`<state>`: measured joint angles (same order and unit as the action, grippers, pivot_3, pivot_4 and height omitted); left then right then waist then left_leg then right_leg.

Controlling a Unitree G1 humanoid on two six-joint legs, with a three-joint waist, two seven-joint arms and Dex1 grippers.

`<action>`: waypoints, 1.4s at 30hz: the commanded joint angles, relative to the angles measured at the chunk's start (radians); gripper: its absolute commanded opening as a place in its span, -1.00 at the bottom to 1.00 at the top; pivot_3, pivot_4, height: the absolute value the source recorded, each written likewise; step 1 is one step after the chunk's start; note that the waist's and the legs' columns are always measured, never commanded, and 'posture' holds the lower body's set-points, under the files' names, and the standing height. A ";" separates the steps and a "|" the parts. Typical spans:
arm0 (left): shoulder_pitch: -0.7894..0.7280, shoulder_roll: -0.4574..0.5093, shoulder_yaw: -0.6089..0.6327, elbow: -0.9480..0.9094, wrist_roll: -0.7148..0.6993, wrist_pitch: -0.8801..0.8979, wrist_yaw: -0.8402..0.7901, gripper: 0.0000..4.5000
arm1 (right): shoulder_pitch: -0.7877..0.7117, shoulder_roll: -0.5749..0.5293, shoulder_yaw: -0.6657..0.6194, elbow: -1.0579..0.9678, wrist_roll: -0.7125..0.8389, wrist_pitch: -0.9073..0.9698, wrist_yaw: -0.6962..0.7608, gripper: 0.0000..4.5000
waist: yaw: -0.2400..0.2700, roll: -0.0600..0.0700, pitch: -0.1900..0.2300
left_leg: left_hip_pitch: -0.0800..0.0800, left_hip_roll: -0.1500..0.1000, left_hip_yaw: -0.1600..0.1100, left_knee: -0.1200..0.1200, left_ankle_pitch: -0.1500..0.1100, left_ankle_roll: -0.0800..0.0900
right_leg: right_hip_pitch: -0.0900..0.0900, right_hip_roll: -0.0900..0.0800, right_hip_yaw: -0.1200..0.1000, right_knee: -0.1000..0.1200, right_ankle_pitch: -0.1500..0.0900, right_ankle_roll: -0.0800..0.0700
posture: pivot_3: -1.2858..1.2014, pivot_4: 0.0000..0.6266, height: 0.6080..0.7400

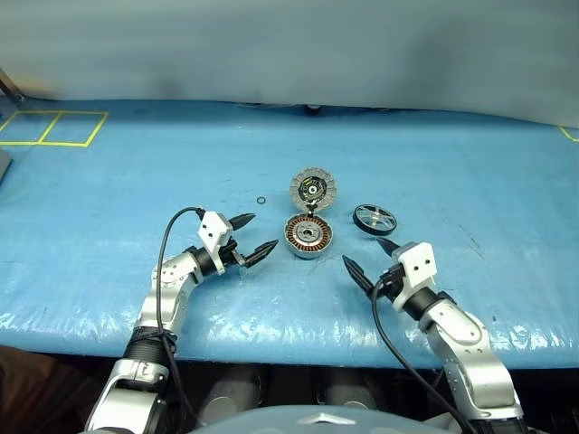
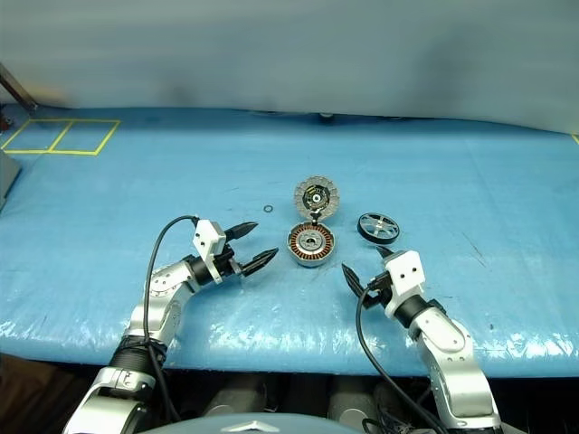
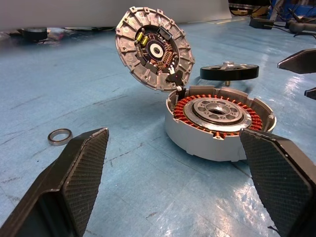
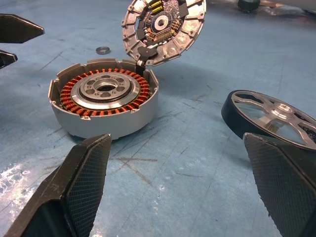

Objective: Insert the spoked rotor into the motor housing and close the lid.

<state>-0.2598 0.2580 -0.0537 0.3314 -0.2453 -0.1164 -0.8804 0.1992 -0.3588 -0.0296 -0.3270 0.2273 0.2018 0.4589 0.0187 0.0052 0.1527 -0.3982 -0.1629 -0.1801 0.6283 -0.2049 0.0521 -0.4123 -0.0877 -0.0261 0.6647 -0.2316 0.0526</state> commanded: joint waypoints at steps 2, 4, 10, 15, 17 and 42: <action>-0.015 -0.001 -0.001 -0.016 -0.003 -0.018 -0.002 1.00 | -0.013 -0.001 -0.002 -0.025 -0.002 -0.016 0.001 0.99 | 0.000 0.000 0.000 | 0.000 0.000 0.000 0.000 0.000 0.000 | 0.000 0.000 0.000 0.000 0.000 0.000 | 0.03 -0.52 1.00; -0.016 0.000 -0.001 -0.015 -0.003 -0.018 -0.003 1.00 | -0.013 0.001 -0.001 -0.025 -0.003 -0.016 0.001 0.99 | 0.000 0.000 0.000 | 0.000 0.000 0.000 0.000 0.000 0.000 | 0.000 0.000 0.000 0.000 0.000 0.000 | 0.03 -0.52 1.00; -0.020 0.003 -0.002 -0.014 -0.001 -0.018 -0.005 1.00 | -0.006 0.005 -0.001 -0.025 -0.005 -0.018 -0.001 0.99 | 0.000 0.000 0.000 | 0.000 0.000 0.000 0.000 0.000 0.000 | 0.000 0.000 0.000 0.000 0.000 0.000 | 0.03 -0.52 1.00; -0.020 0.004 -0.001 -0.014 0.000 -0.017 -0.005 1.00 | -0.005 0.006 -0.003 -0.025 -0.005 -0.018 -0.002 0.99 | 0.000 0.000 0.000 | 0.000 0.000 0.000 0.000 0.000 0.000 | 0.000 0.000 0.000 0.000 0.000 0.000 | 0.03 -0.52 1.00; -0.020 0.005 -0.001 -0.014 0.000 -0.017 -0.005 1.00 | -0.005 0.007 -0.002 -0.025 -0.006 -0.018 -0.003 0.99 | 0.000 0.000 0.000 | 0.000 0.000 0.000 0.000 0.000 0.000 | 0.000 0.000 0.000 0.000 0.000 0.000 | 0.03 -0.52 1.00; -0.053 0.081 -0.060 -0.045 0.080 -0.037 -0.058 1.00 | 0.000 0.007 -0.007 -0.027 -0.005 -0.019 -0.005 0.99 | 0.000 0.000 0.000 | 0.000 0.000 0.000 0.000 0.000 0.000 | 0.000 0.000 0.000 0.000 0.000 0.000 | 0.03 -0.52 1.00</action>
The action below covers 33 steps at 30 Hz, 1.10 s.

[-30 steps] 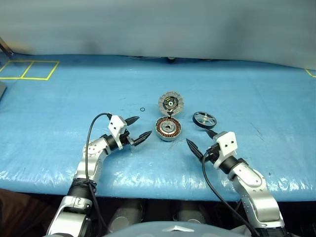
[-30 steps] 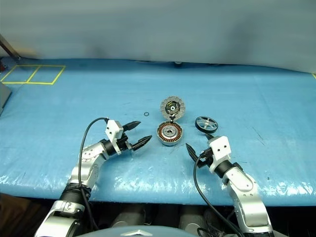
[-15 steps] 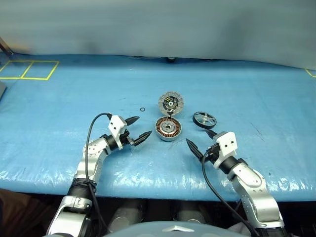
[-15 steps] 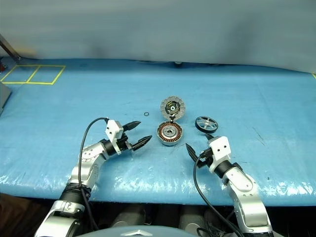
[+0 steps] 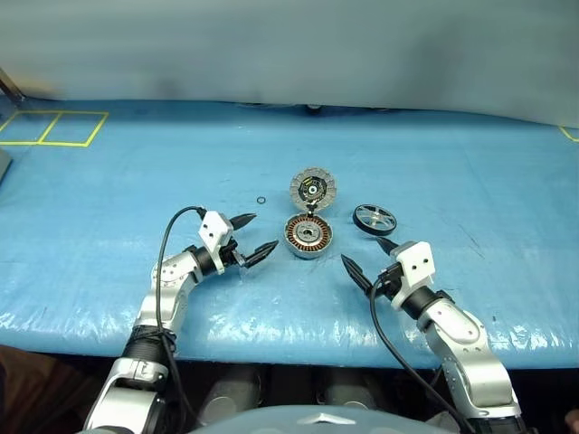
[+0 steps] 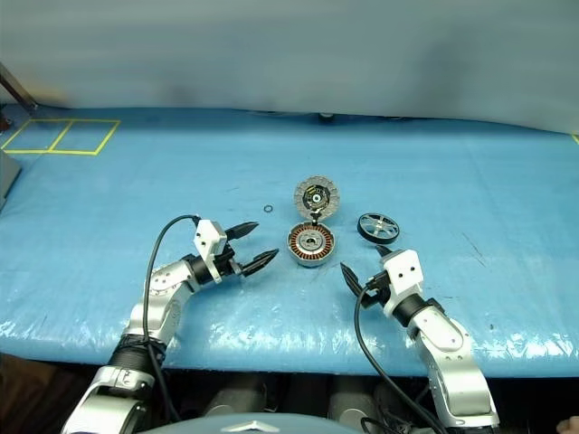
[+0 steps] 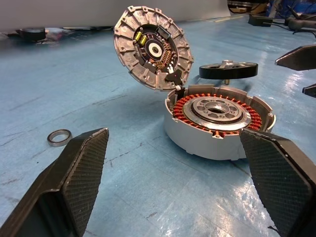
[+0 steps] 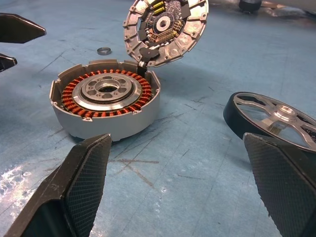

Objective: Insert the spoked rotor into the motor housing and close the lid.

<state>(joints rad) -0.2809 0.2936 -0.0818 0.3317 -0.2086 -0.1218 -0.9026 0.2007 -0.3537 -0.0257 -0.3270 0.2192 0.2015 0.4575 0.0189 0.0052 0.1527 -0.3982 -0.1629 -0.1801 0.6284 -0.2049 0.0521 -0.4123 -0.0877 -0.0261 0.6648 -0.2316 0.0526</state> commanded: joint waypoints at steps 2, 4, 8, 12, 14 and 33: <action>-0.069 0.101 -0.061 -0.090 0.070 -0.033 -0.084 1.00 | 0.001 0.004 -0.011 -0.029 0.002 -0.021 -0.006 0.99 | -0.001 0.000 0.000 | 0.000 0.000 0.000 0.000 0.000 0.000 | 0.000 0.000 0.000 0.000 0.000 0.000 | 0.03 -0.52 1.00; -0.130 0.161 -0.086 -0.139 0.086 -0.032 -0.146 1.00 | 0.004 0.006 -0.008 -0.035 0.002 -0.021 -0.007 0.99 | -0.001 0.000 0.000 | 0.000 0.000 0.000 0.000 0.000 0.000 | -0.001 0.000 0.000 0.000 0.002 -0.003 | 0.03 -0.52 1.00; -0.292 0.234 -0.154 -0.158 0.124 -0.052 -0.267 1.00 | -0.002 0.017 0.020 -0.051 0.001 -0.019 -0.003 0.99 | 0.003 0.000 0.000 | 0.000 0.000 0.000 0.000 0.000 -0.001 | -0.001 0.000 0.000 0.000 0.002 -0.002 | 0.03 -0.52 1.00; -0.482 0.238 -0.254 -0.091 0.170 -0.119 -0.416 1.00 | -0.020 0.026 0.048 -0.044 -0.007 -0.018 0.000 0.99 | 0.000 0.000 0.000 | -0.001 -0.001 0.000 0.000 0.000 0.000 | 0.000 0.000 0.000 -0.002 0.001 0.001 | 0.03 -0.52 1.00; -0.563 0.227 -0.308 -0.023 0.206 -0.169 -0.473 1.00 | -0.028 0.028 0.054 -0.036 -0.010 -0.018 0.000 0.99 | -0.002 0.000 0.000 | -0.001 -0.001 0.000 0.000 0.002 -0.001 | 0.000 0.000 0.000 -0.002 0.003 -0.002 | 0.03 -0.52 1.00; -1.000 0.013 -0.554 0.636 0.521 -0.572 -0.549 1.00 | 0.012 0.027 0.009 -0.048 -0.021 -0.052 -0.035 0.99 | -0.009 -0.005 0.003 | -0.003 -0.001 0.003 0.001 0.000 0.006 | -0.001 0.000 0.002 -0.003 0.000 0.004 | 0.03 -0.52 1.00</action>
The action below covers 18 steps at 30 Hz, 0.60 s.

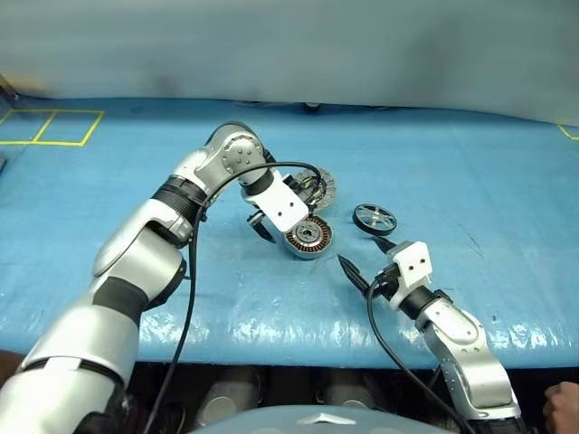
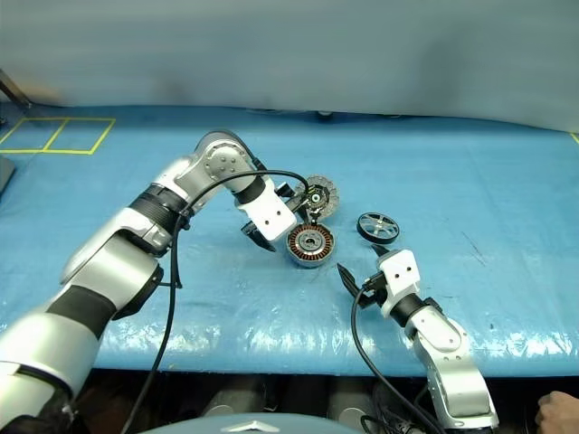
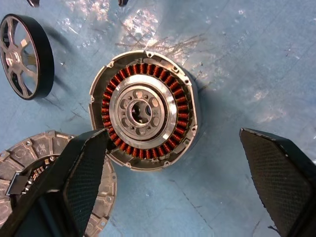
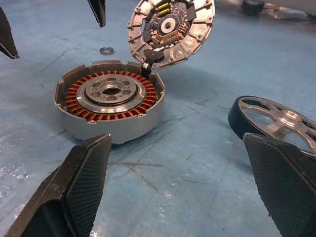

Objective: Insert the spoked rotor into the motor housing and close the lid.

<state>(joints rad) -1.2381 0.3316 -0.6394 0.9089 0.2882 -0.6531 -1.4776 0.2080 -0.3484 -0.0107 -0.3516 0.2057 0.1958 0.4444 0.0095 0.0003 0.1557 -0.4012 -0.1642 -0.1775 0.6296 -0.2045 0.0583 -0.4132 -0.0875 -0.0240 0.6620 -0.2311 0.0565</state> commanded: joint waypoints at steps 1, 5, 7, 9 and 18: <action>-0.056 -0.040 0.002 0.091 0.039 -0.046 0.041 1.00 | 0.012 0.033 -0.006 -0.022 -0.012 -0.060 -0.033 0.99 | 0.001 0.000 0.000 | 0.000 0.000 0.000 0.000 0.000 0.000 | 0.000 0.000 0.000 0.000 0.000 0.000 | 0.03 -0.52 1.00; -0.093 -0.076 -0.013 0.179 0.091 -0.077 0.058 1.00 | 0.036 0.067 -0.005 -0.020 -0.030 -0.099 -0.063 0.99 | 0.000 -0.001 0.001 | -0.001 -0.001 0.000 0.001 0.000 0.000 | 0.000 0.000 0.000 0.000 0.000 0.001 | 0.03 -0.52 1.00; -0.109 -0.086 -0.014 0.199 0.102 -0.096 0.053 1.00 | 0.041 0.072 -0.010 -0.021 -0.033 -0.106 -0.069 0.99 | -0.002 -0.002 0.001 | -0.001 -0.001 0.001 0.002 0.000 0.000 | 0.000 0.000 0.001 0.000 0.000 0.002 | 0.03 -0.52 1.00; -0.129 -0.093 -0.013 0.207 0.114 -0.113 0.051 1.00 | 0.043 0.069 -0.017 -0.025 -0.033 -0.107 -0.070 0.99 | -0.004 -0.002 0.001 | -0.001 -0.001 0.002 0.002 0.000 0.001 | 0.000 0.000 0.002 0.000 0.000 0.002 | 0.03 -0.52 1.00; -0.147 -0.092 -0.033 0.154 0.147 -0.150 0.004 1.00 | 0.051 0.026 -0.028 -0.041 -0.018 -0.068 -0.037 0.99 | -0.019 -0.002 0.001 | -0.001 -0.001 0.002 0.003 -0.001 0.003 | 0.000 0.000 0.003 0.001 0.000 0.003 | 0.03 -0.52 1.00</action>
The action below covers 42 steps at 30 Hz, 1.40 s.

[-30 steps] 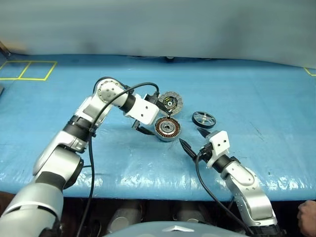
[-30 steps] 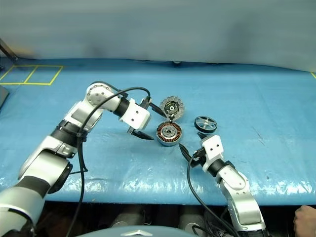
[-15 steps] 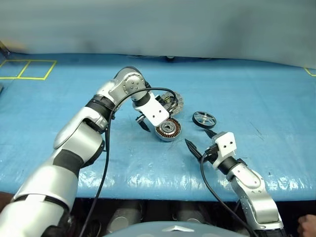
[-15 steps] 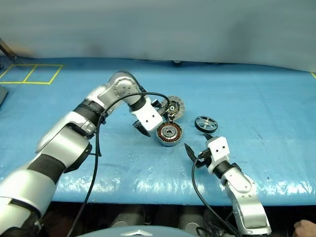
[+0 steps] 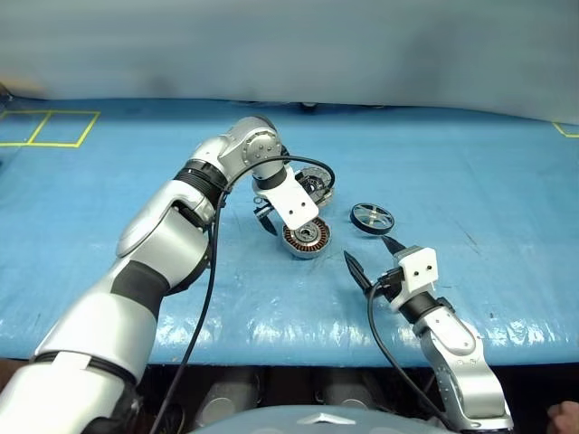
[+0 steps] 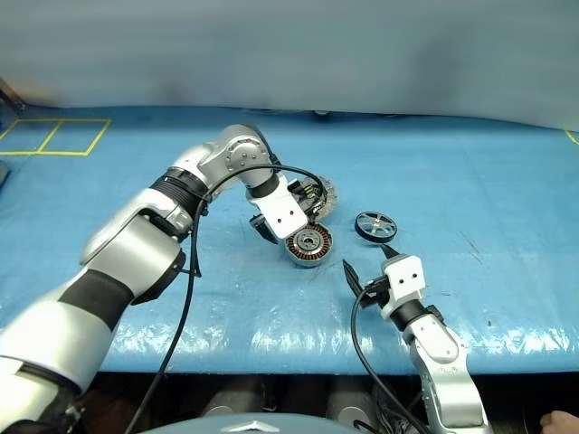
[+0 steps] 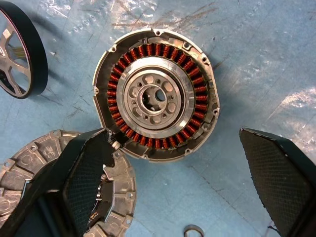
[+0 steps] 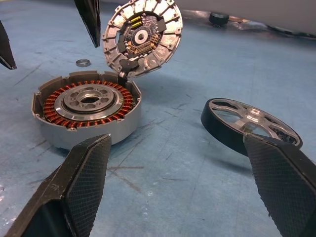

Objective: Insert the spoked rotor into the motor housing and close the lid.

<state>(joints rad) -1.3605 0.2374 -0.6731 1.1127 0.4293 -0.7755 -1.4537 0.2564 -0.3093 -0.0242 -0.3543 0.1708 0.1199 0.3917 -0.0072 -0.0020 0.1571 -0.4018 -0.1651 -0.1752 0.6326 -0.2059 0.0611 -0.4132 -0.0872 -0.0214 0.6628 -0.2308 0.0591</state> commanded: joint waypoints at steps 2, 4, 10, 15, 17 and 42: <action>-0.023 0.007 -0.007 -0.075 0.011 -0.029 -0.028 1.00 | -0.004 -0.026 -0.021 -0.042 0.024 0.019 0.023 0.99 | -0.003 0.000 0.000 | 0.000 0.000 0.000 0.000 0.000 0.000 | 0.000 0.000 0.000 0.000 0.000 0.000 | 0.03 -0.52 1.00; -0.017 0.016 -0.013 -0.100 0.013 -0.029 -0.041 1.00 | -0.016 -0.036 -0.023 -0.042 0.027 0.031 0.030 0.99 | -0.004 0.000 0.000 | 0.000 0.000 0.000 0.001 0.000 0.000 | 0.000 0.000 0.000 0.000 0.000 0.000 | 0.03 -0.52 1.00; -0.002 0.035 -0.035 -0.139 0.028 -0.024 -0.047 1.00 | -0.051 -0.039 -0.011 -0.028 0.029 0.043 0.036 0.99 | -0.004 0.000 0.000 | 0.000 0.001 0.001 0.002 0.000 0.001 | 0.000 0.001 0.001 0.002 0.000 0.000 | 0.03 -0.52 1.00; 0.016 0.048 -0.061 -0.141 0.055 -0.031 -0.046 1.00 | -0.043 -0.029 0.001 -0.029 0.027 0.039 0.032 0.99 | -0.005 0.000 0.000 | 0.000 0.000 0.001 0.005 -0.001 0.002 | 0.000 0.001 0.002 0.002 0.000 0.001 | 0.03 -0.52 1.00; 0.024 0.048 -0.071 -0.139 0.062 -0.035 -0.043 1.00 | -0.031 -0.029 -0.003 -0.035 0.029 0.038 0.031 0.99 | -0.004 0.000 0.000 | -0.001 0.000 0.001 0.006 -0.001 0.002 | 0.001 0.001 0.002 0.002 0.001 0.001 | 0.03 -0.52 1.00; 0.043 0.001 -0.110 -0.113 0.127 -0.020 0.069 1.00 | -0.013 -0.041 0.005 -0.053 0.036 0.061 0.035 0.99 | 0.002 0.000 0.000 | -0.007 0.000 0.002 0.019 -0.004 0.006 | 0.000 0.003 0.003 0.003 0.004 0.006 | 0.03 -0.52 1.00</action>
<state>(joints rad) -1.2886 0.2525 -0.7958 1.0069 0.5559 -0.7930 -1.3956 0.2440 -0.3456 -0.0102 -0.3651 0.2000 0.1840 0.4219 -0.0055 -0.0016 0.1570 -0.4084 -0.1650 -0.1730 0.6513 -0.2097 0.0669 -0.4137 -0.0843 -0.0188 0.6663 -0.2271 0.0654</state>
